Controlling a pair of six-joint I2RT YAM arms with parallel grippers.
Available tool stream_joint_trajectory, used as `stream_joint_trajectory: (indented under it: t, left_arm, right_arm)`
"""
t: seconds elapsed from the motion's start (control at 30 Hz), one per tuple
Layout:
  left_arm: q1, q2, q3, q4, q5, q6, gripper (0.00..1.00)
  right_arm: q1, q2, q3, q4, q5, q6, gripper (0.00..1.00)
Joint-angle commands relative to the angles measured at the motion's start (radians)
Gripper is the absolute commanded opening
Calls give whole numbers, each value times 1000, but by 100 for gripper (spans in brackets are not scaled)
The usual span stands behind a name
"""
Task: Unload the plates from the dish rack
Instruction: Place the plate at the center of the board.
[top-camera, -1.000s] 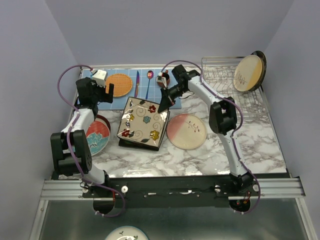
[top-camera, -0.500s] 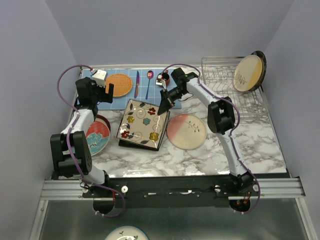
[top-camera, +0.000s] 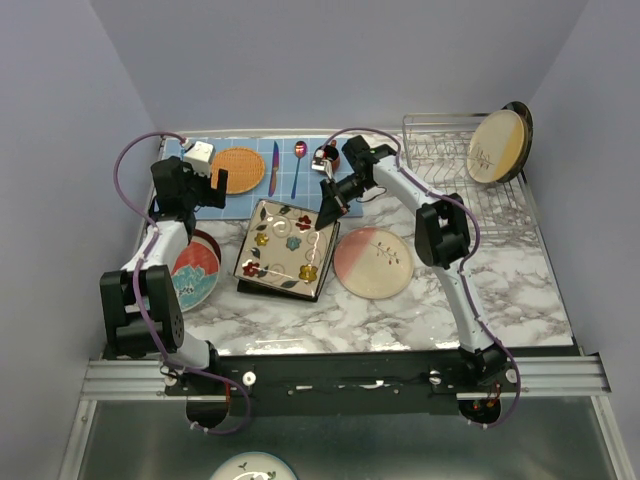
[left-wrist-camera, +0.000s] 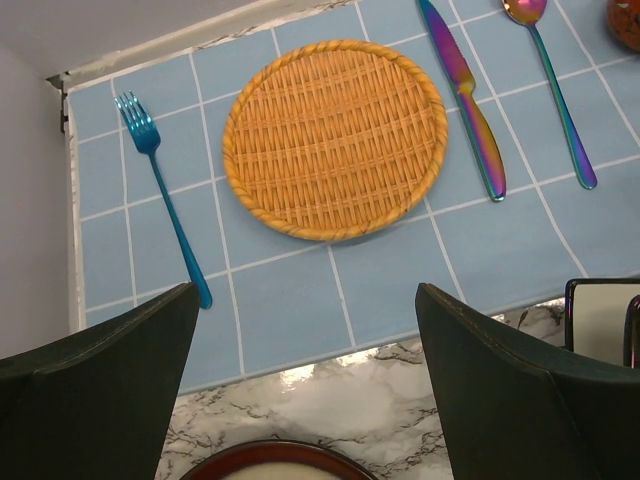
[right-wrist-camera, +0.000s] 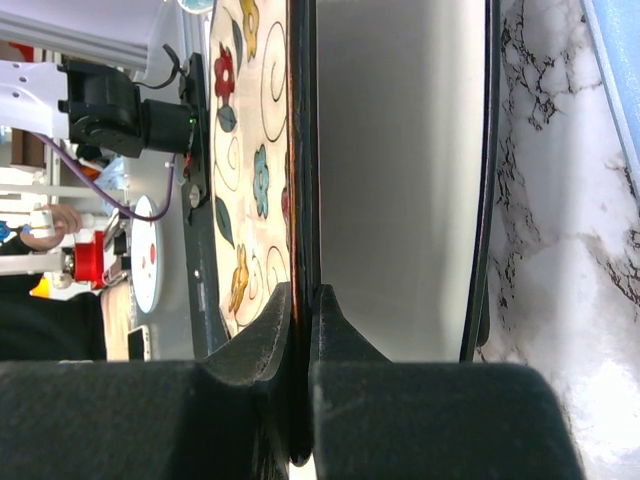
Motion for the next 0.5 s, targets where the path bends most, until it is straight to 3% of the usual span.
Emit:
stream_joint_trajectory:
  t: [0.0,0.2,0.47]
  left_arm:
    - [6,-42,-13,0,14,19,98]
    - [4,-51,-11,-6,14,23,98]
    - [6,-48,-16,0,21,17,98]
  right_arm:
    - [12,18,54,1,-149,35,13]
    - [10,32,59,2,-141,38,20]
    - [10,28,57,1,-126,30,21]
